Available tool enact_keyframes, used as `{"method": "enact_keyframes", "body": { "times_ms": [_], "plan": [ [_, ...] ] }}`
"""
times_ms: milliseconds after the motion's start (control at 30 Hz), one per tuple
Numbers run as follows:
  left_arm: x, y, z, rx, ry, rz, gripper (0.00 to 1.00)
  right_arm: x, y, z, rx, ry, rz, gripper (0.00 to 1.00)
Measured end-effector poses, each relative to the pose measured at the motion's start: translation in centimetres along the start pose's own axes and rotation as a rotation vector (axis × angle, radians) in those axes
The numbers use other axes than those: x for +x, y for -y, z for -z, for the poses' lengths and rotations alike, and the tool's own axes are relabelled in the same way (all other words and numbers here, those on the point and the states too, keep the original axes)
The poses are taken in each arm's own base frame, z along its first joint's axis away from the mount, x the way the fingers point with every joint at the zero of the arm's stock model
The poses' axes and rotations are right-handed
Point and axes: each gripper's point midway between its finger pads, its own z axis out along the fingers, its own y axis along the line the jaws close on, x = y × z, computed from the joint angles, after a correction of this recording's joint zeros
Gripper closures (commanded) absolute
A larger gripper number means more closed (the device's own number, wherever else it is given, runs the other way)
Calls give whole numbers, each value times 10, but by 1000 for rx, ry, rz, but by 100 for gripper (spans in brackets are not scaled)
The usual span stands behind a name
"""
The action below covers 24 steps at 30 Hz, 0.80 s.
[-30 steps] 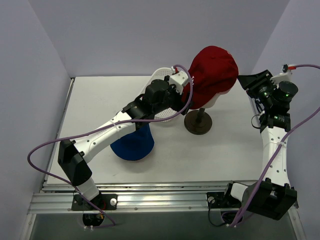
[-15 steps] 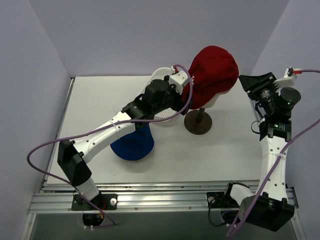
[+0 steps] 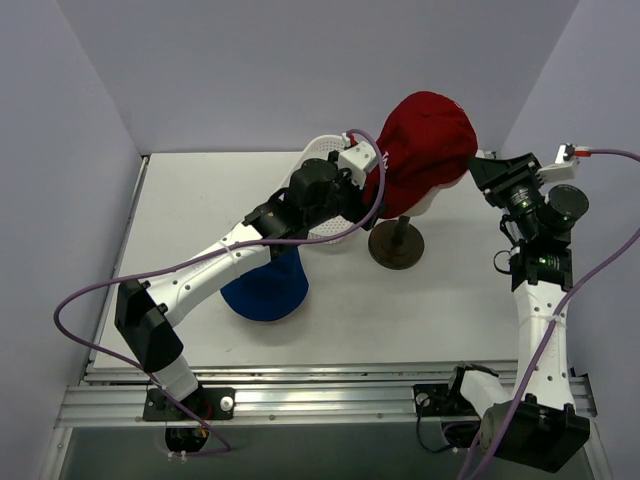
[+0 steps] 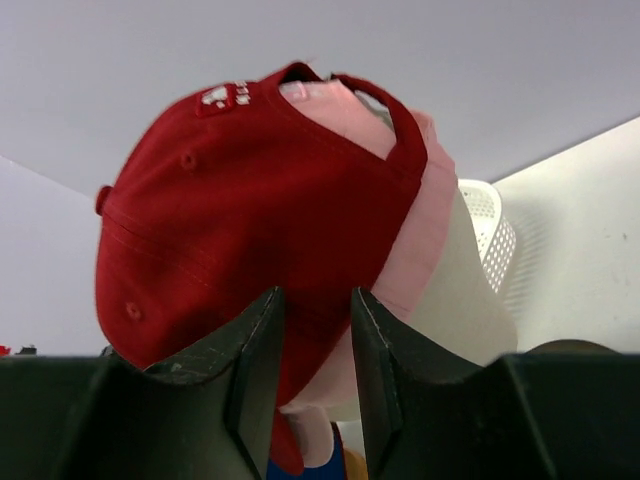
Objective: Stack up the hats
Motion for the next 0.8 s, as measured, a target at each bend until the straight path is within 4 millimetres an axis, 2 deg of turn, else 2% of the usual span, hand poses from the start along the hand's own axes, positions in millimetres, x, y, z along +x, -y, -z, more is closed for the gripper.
{"method": "enact_keyframes", "body": {
  "times_ms": [167,400,800],
  "plan": [
    [0,0,0,-1,0,0,9,19,12,-3,17,-37,-30,73],
    [0,0,0,-2,1,0,9,18,16,-2,39,-22,-14,74],
    [2,1,-1,-2,1,0,9,17,35,0,128,-4,1,74]
  ]
}}
